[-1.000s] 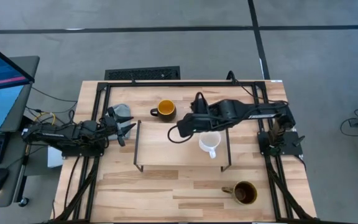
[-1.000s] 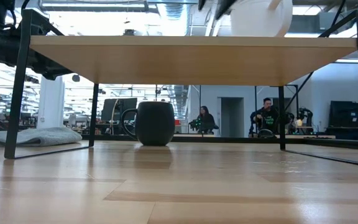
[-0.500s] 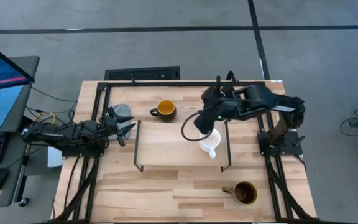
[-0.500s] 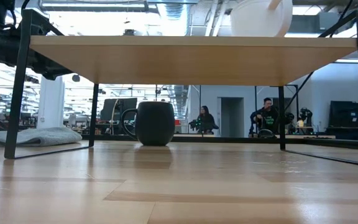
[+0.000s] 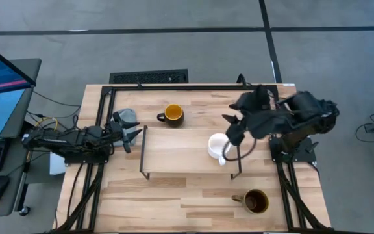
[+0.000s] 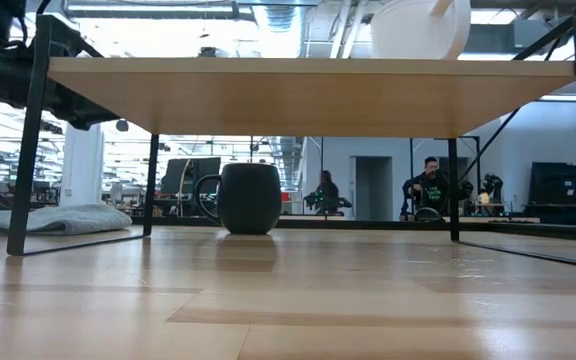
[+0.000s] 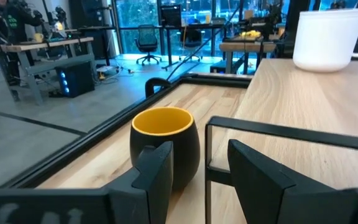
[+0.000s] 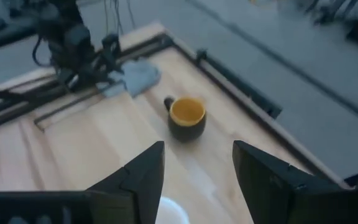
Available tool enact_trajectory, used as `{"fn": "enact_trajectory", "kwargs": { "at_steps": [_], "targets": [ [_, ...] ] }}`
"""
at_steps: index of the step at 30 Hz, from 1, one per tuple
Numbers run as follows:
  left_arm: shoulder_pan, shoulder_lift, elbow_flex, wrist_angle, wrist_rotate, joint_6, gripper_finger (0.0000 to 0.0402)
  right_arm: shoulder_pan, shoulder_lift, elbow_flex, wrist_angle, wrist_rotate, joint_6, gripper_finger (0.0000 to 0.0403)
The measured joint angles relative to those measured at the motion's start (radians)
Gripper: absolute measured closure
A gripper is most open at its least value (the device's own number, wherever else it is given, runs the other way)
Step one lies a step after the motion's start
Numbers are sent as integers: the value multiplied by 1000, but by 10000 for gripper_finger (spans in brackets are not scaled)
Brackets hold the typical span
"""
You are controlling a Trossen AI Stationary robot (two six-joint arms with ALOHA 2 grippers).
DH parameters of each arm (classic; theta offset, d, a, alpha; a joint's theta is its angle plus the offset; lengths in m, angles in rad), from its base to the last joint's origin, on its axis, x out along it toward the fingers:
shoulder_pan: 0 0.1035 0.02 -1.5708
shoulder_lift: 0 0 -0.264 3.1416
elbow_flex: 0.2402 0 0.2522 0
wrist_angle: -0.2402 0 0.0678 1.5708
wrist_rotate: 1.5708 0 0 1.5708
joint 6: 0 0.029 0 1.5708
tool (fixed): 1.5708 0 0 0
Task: Stack small to large cups/mugs on shelf
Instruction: Put the black mug on the shelf
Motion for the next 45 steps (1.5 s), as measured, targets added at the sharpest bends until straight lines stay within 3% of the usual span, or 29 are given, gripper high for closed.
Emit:
{"fn": "enact_trajectory", "kwargs": {
  "at_steps": [4,10,20,32,45],
  "targets": [
    [0,0,0,0,0,-1,255,72,-19,0,0,97,-48,189],
    [0,0,0,1,1,-3,255,110,-71,-63,1,150,-98,189],
    [0,0,0,4,1,-17,255,42,-324,-503,16,156,28,189],
    [0,0,0,5,-5,-18,255,38,-754,-1126,383,111,31,189],
    [0,0,0,7,-6,-28,255,37,-1135,-1599,924,-74,-340,189]
  ]
}}
